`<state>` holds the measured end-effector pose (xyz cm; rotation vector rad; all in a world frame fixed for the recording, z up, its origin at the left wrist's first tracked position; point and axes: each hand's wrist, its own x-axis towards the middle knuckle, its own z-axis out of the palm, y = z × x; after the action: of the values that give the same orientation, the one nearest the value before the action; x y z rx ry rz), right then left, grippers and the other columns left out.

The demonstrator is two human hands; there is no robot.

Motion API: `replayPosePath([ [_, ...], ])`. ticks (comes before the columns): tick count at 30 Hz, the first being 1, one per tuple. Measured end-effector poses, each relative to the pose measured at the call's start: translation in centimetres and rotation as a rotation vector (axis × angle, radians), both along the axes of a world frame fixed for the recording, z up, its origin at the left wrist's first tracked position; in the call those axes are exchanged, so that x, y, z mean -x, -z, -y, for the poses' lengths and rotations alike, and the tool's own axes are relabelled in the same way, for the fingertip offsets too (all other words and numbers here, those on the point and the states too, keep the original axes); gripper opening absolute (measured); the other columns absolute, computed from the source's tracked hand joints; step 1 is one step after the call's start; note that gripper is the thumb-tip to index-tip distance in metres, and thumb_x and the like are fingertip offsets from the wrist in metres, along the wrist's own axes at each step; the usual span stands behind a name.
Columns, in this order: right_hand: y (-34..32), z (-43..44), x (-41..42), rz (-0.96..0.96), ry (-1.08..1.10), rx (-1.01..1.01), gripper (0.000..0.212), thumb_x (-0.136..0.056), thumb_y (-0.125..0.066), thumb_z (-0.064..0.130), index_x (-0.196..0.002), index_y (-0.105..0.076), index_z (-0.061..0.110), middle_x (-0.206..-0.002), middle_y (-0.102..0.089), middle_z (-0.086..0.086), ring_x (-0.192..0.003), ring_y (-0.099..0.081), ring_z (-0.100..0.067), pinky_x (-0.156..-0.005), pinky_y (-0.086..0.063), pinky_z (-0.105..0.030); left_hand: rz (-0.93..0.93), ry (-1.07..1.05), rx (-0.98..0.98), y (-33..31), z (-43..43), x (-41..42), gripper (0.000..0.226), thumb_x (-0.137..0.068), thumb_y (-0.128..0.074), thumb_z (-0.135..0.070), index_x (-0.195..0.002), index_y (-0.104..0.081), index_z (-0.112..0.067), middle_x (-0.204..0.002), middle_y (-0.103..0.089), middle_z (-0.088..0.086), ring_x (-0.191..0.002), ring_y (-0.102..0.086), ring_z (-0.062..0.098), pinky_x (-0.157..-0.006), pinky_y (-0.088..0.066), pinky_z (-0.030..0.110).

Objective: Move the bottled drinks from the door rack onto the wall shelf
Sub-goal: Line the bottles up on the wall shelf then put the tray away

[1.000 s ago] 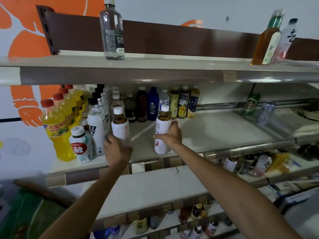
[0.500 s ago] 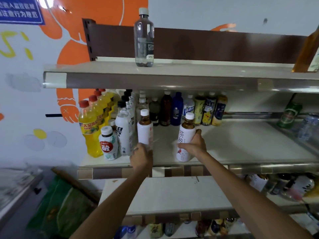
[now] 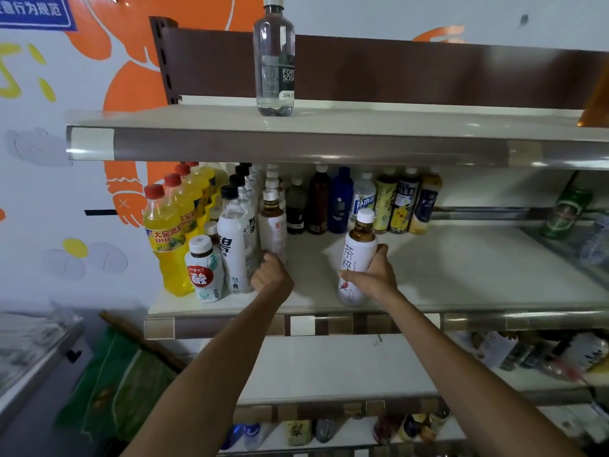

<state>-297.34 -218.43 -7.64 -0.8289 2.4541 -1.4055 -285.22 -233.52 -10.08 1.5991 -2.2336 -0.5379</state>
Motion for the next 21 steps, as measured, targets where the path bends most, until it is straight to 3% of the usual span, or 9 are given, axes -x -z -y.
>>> replayPosePath([
  [4,0.0,0.2,0.2,0.011,-0.002,-0.006,0.074,-0.067,-0.087,0.025,-0.113,-0.029,0.019,-0.124,-0.058,-0.009,-0.111,-0.059,-0.031,-0.09,-0.052,-0.048,0.006,0.002,-0.022,0.2,0.1,0.6,0.032,-0.095,-0.055,-0.013,-0.122,-0.04,-0.006,-0.116,-0.062,0.013,-0.107,-0.063,0.029,-0.088,-0.05,0.039],
  [8,0.0,0.2,-0.1,0.01,-0.01,-0.008,0.075,-0.069,-0.086,0.025,-0.117,-0.029,0.018,-0.126,-0.057,-0.009,-0.113,-0.058,-0.031,-0.092,-0.052,-0.05,0.016,0.027,-0.018,-0.2,0.0,-0.1,0.032,-0.094,-0.055,-0.012,-0.122,-0.039,-0.007,-0.116,-0.062,0.014,-0.107,-0.063,0.029,-0.088,-0.05,0.039],
  [12,0.2,-0.2,-1.0,0.028,-0.027,-0.019,0.071,-0.076,-0.081,0.031,-0.122,-0.028,0.017,-0.126,-0.056,-0.008,-0.112,-0.057,-0.03,-0.09,-0.05,-0.044,0.199,0.151,0.047,-0.4,-0.5,-2.5,0.033,-0.095,-0.052,-0.014,-0.127,-0.044,-0.009,-0.116,-0.06,0.011,-0.108,-0.06,0.026,-0.085,-0.05,0.035],
  [17,-0.1,-0.9,-1.4,0.065,-0.055,-0.07,0.076,-0.072,-0.085,0.023,-0.123,-0.028,0.016,-0.129,-0.055,-0.01,-0.116,-0.054,-0.032,-0.096,-0.047,-0.047,0.351,0.326,0.219,0.1,-1.3,-6.5,0.033,-0.101,-0.041,-0.031,-0.123,-0.055,-0.011,-0.119,-0.059,0.01,-0.107,-0.058,0.024,-0.082,-0.045,0.033],
  [21,-0.9,-0.4,-2.2,0.057,-0.019,-0.107,0.079,-0.065,-0.088,0.017,-0.122,-0.033,0.012,-0.129,-0.056,-0.013,-0.117,-0.054,-0.032,-0.098,-0.047,-0.049,0.442,0.489,0.354,0.5,-0.9,-9.8,0.058,-0.095,-0.037,-0.062,-0.115,-0.062,-0.013,-0.117,-0.063,0.01,-0.109,-0.058,0.028,-0.083,-0.046,0.035],
])
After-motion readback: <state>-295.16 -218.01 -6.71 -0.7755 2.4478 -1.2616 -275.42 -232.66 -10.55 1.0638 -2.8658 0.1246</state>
